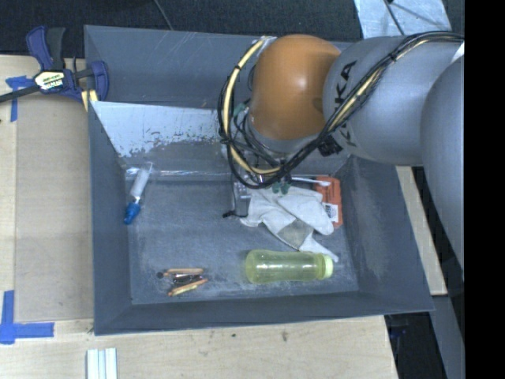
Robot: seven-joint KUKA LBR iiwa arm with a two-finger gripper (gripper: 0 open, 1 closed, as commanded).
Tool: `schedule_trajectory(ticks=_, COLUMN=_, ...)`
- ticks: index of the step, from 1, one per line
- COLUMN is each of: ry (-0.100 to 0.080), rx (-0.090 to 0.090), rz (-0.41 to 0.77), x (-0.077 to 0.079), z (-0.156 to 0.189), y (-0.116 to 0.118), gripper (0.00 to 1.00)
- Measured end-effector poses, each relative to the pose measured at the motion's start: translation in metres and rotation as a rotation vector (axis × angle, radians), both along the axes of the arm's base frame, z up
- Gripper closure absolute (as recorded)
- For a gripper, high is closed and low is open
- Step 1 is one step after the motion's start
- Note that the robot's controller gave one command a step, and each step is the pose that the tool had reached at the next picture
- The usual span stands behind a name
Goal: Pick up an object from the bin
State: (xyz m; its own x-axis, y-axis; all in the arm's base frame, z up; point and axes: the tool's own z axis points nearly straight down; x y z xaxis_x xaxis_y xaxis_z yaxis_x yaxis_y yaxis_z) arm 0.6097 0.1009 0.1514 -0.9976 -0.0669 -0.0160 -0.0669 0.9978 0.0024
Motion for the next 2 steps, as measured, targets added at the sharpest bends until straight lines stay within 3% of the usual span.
schedule_trajectory(ticks=1, ry=0.015, rx=-0.005, rz=0.010, x=-0.008, z=-0.041, y=-0.017, gripper=0.00)
schedule_trajectory(ticks=2, ry=0.014, rx=-0.005, rz=0.299, x=-0.016, z=-0.050, y=-0.028, gripper=0.00)
